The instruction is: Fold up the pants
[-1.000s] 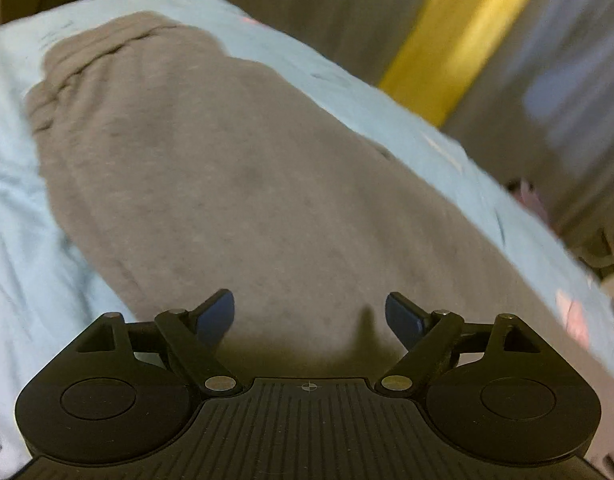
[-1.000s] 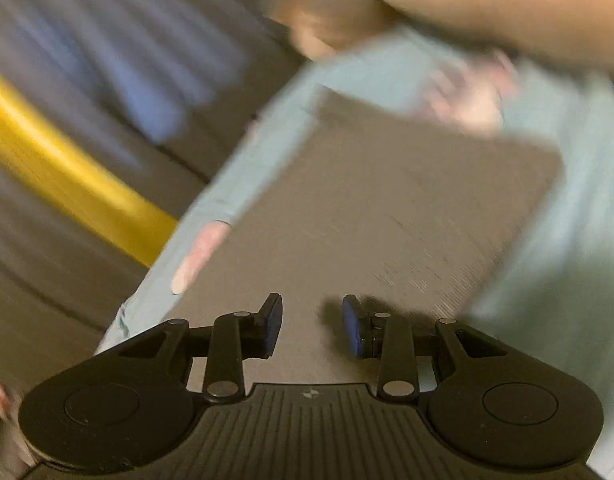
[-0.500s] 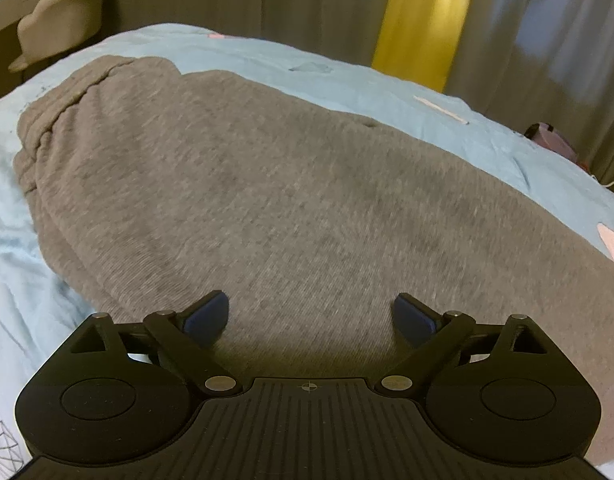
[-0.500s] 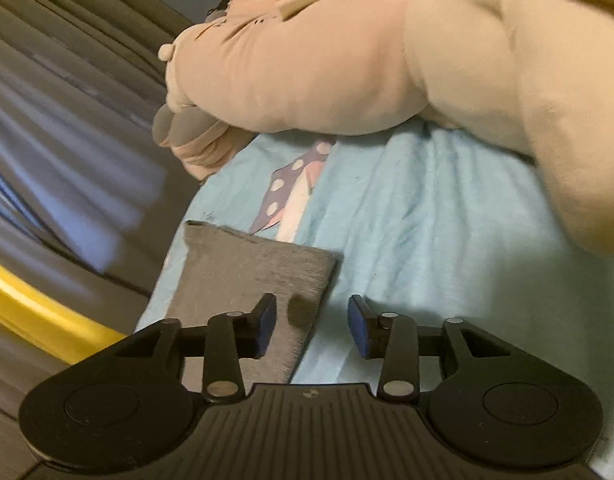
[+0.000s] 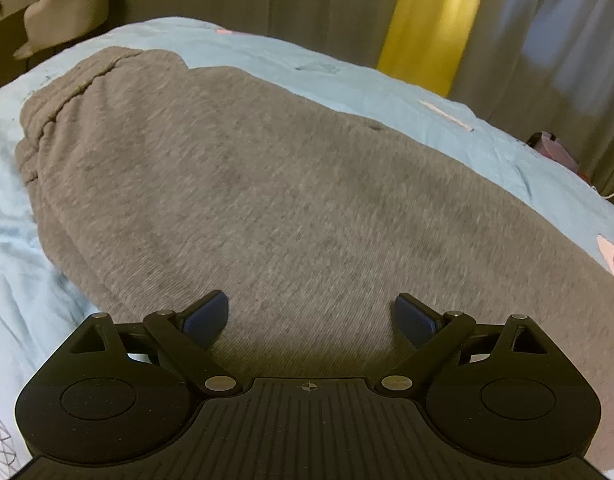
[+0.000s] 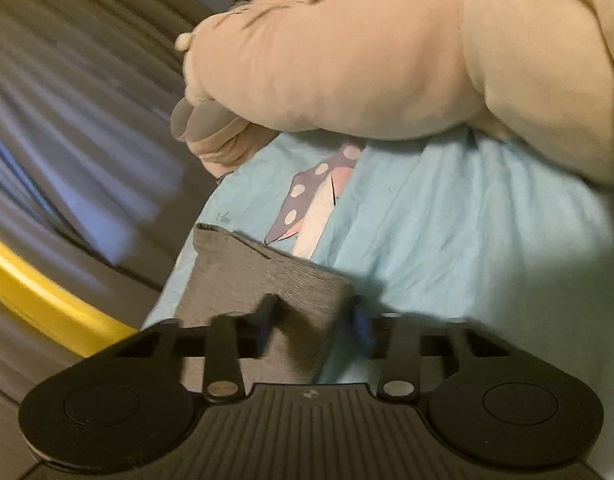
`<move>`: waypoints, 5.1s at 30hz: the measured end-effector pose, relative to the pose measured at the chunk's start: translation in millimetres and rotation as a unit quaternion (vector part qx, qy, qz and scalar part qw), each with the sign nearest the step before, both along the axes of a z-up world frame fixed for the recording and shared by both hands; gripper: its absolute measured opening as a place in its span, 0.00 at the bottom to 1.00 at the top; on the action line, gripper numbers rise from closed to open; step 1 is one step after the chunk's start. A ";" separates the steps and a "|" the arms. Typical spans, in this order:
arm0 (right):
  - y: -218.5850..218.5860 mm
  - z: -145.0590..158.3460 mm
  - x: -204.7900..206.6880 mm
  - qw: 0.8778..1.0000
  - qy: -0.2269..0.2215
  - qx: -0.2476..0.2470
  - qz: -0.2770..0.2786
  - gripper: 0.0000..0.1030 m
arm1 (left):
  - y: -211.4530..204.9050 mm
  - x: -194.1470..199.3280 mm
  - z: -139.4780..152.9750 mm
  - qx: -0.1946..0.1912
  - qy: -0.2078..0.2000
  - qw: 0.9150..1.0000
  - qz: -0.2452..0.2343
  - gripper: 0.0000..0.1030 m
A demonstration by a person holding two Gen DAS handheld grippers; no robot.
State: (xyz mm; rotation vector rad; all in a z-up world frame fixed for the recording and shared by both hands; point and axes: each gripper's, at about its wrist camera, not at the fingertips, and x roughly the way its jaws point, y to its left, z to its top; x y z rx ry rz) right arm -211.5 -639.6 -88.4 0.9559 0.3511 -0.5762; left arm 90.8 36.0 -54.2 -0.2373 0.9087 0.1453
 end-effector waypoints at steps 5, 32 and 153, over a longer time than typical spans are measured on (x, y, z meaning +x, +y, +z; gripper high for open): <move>15.3 19.1 7.9 0.996 0.046 -0.082 0.008 0.26 | 1.3 0.0 -0.2 -0.006 -0.001 1.000 0.002 0.93; 12.0 10.1 22.7 0.996 0.047 -0.068 0.028 0.23 | 3.1 -1.9 0.5 -0.013 -0.002 1.000 0.003 0.94; 177.0 37.8 116.1 0.951 0.031 0.021 0.308 0.62 | -123.7 4.4 10.3 -0.127 0.051 0.969 -0.208 0.80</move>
